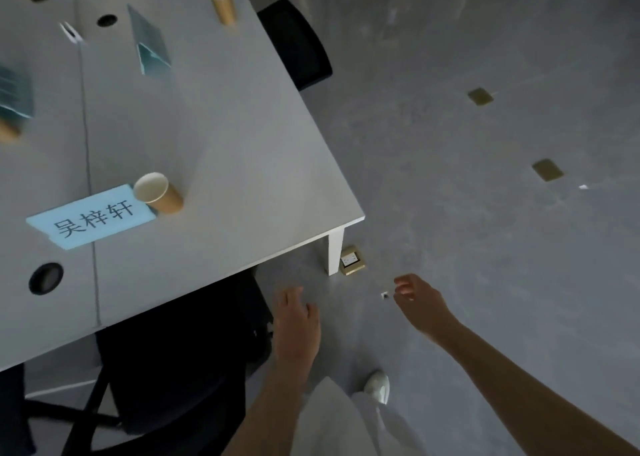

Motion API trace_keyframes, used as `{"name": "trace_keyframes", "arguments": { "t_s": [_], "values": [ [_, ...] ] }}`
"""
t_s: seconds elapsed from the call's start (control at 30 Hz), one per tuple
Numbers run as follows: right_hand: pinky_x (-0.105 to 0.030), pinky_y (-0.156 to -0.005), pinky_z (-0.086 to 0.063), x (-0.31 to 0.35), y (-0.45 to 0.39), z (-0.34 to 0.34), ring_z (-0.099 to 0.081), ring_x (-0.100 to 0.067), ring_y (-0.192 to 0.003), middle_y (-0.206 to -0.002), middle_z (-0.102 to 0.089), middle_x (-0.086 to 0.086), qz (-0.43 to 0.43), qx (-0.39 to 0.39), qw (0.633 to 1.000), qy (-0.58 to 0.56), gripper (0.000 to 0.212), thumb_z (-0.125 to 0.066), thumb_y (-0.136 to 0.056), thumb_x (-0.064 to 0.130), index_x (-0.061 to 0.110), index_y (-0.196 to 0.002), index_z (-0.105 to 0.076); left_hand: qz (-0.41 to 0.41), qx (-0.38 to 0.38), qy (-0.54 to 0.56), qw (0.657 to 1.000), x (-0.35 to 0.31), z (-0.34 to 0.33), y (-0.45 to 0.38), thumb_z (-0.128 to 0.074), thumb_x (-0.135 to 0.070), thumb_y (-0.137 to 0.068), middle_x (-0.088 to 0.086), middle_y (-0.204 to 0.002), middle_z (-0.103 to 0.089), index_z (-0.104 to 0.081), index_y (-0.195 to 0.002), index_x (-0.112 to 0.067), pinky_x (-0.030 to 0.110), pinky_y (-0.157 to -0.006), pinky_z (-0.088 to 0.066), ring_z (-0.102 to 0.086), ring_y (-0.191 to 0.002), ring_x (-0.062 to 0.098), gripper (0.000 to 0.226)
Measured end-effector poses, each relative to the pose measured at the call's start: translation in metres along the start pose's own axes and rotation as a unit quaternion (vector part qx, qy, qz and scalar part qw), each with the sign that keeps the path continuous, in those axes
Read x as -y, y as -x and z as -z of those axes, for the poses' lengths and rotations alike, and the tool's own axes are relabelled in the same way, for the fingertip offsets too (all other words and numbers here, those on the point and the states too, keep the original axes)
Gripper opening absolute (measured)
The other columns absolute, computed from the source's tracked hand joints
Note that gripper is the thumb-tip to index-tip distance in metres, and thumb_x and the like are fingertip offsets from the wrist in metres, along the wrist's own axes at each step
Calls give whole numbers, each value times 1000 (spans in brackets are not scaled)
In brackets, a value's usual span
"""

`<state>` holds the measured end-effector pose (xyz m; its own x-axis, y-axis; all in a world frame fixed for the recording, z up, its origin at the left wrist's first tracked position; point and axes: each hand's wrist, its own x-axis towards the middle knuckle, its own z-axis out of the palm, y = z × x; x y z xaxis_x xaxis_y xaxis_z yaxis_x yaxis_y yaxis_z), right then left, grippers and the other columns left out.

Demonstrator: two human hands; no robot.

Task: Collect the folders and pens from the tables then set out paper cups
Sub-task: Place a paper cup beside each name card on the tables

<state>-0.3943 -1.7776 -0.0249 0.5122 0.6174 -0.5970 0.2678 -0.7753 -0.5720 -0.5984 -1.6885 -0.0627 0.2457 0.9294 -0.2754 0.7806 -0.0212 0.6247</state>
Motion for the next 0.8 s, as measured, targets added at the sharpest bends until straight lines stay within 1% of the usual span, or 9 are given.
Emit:
{"name": "trace_keyframes", "arguments": {
  "t_s": [0.07,0.13,0.2,0.37,0.43,0.53,0.63,0.7,0.8],
  "values": [
    [-23,-81,-42,-14,4,25,-60,-19,-99,-114,-65,-9,-6,-14,1000,-27,29,-55,-92,15,14,-120,-56,-20,10,14,1000,-36,-17,9,-58,-6,-88,17,-117,-59,-58,-118,-1,33,-92,-40,-53,-111,33,31],
    [-22,-82,-41,-25,5,47,-60,-19,-101,-112,-65,-7,2,-28,999,-45,29,-55,-93,15,14,-121,-56,-49,19,3,999,-65,-30,13,-58,-6,-89,16,-116,-61,-59,-118,-1,24,-88,-35,-54,-110,31,29],
    [-22,-82,-40,-30,4,67,-58,-16,-99,-109,-63,-4,11,-35,998,-55,29,-53,-95,17,15,-123,-55,-79,23,-6,997,-89,-39,13,-58,-6,-90,14,-117,-63,-59,-119,-1,20,-86,-31,-54,-111,29,30],
    [-21,-80,-41,-36,-15,96,-59,-15,-99,-109,-64,-4,31,-40,997,-63,28,-51,-96,18,16,-124,-54,-117,21,0,993,-119,-57,-11,-58,-7,-90,10,-114,-63,-59,-120,-5,31,-90,-40,-54,-109,28,30],
    [-20,-81,-41,-33,-36,111,-60,-15,-99,-107,-65,-4,40,-29,997,-57,27,-51,-96,18,16,-123,-55,-122,4,1,992,-134,-65,-29,-55,-11,-90,10,-113,-64,-60,-118,-5,28,-91,-39,-55,-108,28,29],
    [-23,-86,-46,-14,-77,135,-61,-15,-95,-100,-65,-1,73,-23,996,-41,27,-52,-94,15,16,-120,-56,-109,-28,10,994,-157,-74,-63,-57,-8,-91,11,-112,-65,-62,-115,-5,21,-89,-36,-57,-106,29,25],
    [-22,-87,-46,15,-119,163,-61,-13,-96,-100,-65,1,101,-12,994,-40,25,-52,-94,15,17,-119,-56,-83,-34,20,996,-184,-75,-101,-59,-5,-90,8,-110,-64,-62,-114,-8,32,-87,-45,-55,-106,29,25],
    [-18,-84,-43,40,-149,185,-60,-11,-95,-99,-64,3,121,4,992,-35,25,-53,-94,14,16,-119,-55,-67,-39,3,997,-204,-71,-132,-58,-8,-90,7,-112,-64,-61,-117,-9,35,-88,-44,-54,-109,28,27],
    [-19,-87,-43,75,-192,215,-59,-10,-97,-101,-63,5,154,18,988,0,27,-54,-94,16,17,-121,-54,-63,-52,-13,997,-238,-60,-180,-54,-9,-93,11,-112,-64,-60,-117,-5,38,-88,-44,-53,-109,29,25]
  ]
}}
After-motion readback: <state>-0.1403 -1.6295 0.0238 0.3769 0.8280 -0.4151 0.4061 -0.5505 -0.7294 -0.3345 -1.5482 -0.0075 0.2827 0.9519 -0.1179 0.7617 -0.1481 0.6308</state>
